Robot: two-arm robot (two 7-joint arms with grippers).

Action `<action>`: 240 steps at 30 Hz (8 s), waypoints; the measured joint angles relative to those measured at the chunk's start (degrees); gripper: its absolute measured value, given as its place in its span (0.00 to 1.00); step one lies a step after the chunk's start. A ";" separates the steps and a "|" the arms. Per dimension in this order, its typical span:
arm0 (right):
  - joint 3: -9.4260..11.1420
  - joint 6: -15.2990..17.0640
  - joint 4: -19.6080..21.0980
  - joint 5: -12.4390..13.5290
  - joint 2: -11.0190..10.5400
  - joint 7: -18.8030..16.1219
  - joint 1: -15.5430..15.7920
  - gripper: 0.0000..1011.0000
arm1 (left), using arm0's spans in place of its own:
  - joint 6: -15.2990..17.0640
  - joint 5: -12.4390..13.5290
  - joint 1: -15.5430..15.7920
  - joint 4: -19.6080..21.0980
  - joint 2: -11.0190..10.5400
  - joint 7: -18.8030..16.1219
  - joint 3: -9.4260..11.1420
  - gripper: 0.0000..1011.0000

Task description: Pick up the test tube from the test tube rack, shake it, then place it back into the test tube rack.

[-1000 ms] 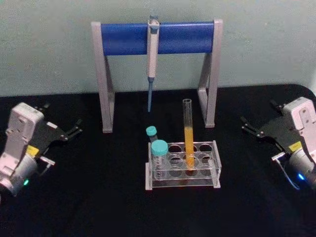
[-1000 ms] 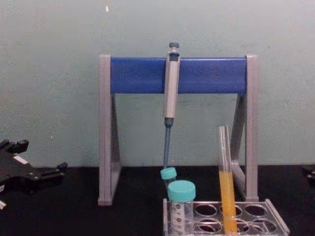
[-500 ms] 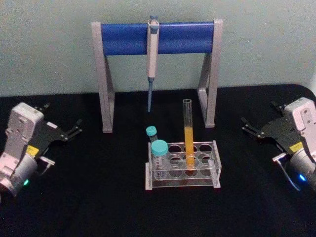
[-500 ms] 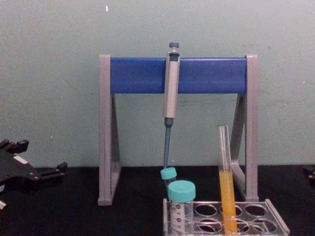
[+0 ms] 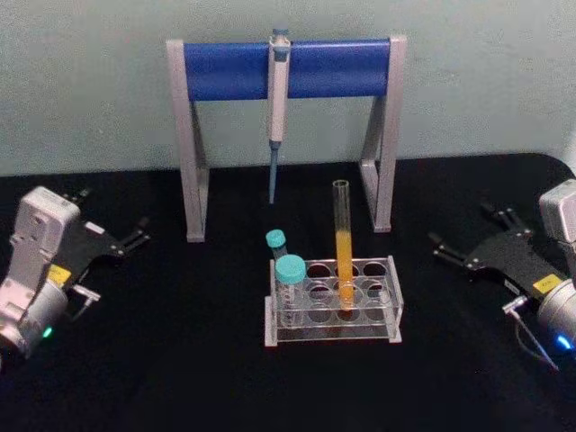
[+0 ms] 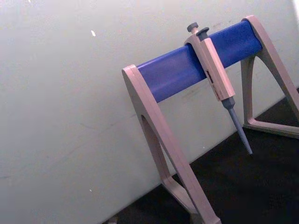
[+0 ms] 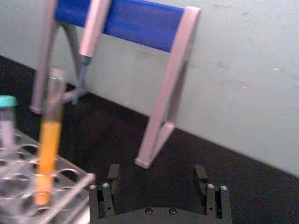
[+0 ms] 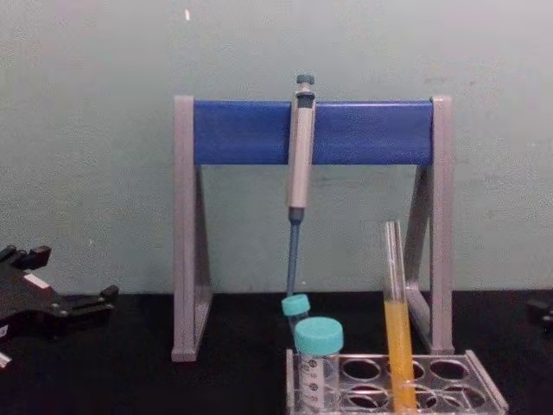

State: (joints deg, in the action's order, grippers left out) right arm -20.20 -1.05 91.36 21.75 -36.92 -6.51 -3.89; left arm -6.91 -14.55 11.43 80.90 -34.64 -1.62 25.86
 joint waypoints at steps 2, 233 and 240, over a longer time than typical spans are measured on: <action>0.55 1.12 1.40 1.62 -0.27 -1.72 0.80 0.99 | 0.00 0.00 0.01 0.00 0.00 0.00 0.00 0.99; 0.50 0.29 -2.13 -0.23 16.51 -13.64 -9.35 0.23 | 0.00 0.00 0.00 0.00 0.00 0.00 0.00 0.99; 2.03 1.28 0.37 -1.38 14.87 -13.06 -7.40 0.23 | 0.00 0.00 0.00 0.00 0.00 0.00 0.00 0.99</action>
State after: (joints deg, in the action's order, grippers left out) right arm -18.17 0.23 91.73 20.38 -22.05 -19.57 -11.29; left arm -6.91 -14.55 11.43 80.90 -34.64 -1.62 25.86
